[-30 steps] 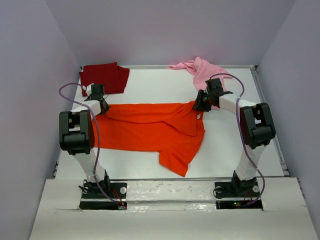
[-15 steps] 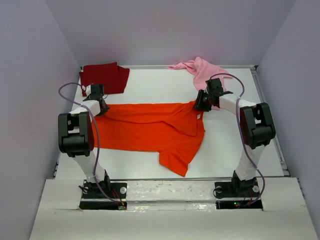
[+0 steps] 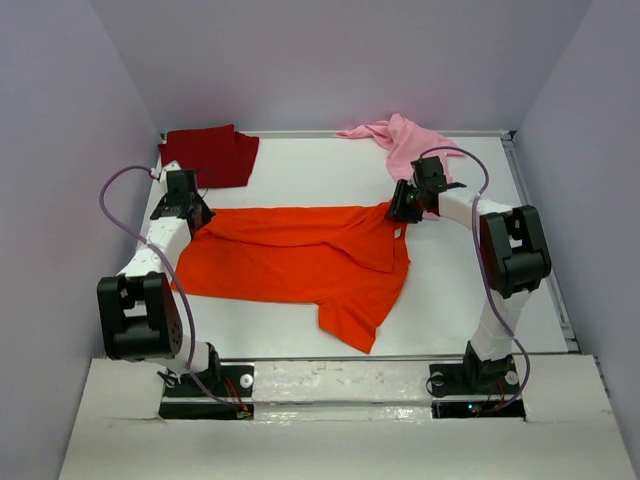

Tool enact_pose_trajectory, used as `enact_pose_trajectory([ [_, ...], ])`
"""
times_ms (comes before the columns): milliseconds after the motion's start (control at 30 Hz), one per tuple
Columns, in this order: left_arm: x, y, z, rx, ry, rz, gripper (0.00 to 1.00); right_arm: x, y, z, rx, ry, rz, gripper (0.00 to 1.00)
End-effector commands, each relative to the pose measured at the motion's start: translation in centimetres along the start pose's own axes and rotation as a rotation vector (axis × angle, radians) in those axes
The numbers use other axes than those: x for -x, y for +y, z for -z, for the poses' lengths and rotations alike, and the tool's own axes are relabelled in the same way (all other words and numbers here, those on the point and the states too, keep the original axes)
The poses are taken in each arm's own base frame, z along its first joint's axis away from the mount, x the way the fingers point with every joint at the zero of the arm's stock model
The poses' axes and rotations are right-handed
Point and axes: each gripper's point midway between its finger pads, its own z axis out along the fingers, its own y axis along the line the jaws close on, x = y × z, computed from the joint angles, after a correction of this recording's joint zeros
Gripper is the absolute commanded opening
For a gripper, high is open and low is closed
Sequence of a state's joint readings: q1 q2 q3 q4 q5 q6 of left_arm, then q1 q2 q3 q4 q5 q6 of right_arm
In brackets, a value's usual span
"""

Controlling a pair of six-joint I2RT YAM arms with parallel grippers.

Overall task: Fold and stack the t-shirts
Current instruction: Fold the tshirt

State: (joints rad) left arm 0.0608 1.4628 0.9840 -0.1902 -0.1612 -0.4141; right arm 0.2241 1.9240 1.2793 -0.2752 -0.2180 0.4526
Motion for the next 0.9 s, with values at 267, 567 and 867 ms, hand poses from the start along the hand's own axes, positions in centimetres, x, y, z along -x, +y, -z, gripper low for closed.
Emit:
enact_pose_trajectory([
  [267,1.4,-2.0,-5.1,-0.024,-0.004,-0.019,0.38,1.8,1.8,0.6,0.056,-0.059,0.02,0.4],
  [567,0.6,-2.1,-9.3,0.009,0.011,-0.01,0.36,1.7,1.6,0.5,0.049,-0.057,0.025,0.4],
  [867,-1.0,-1.0,-9.5,0.067,0.076,-0.034,0.31,1.9,1.4,-0.1,0.036,-0.055,0.021,0.4],
])
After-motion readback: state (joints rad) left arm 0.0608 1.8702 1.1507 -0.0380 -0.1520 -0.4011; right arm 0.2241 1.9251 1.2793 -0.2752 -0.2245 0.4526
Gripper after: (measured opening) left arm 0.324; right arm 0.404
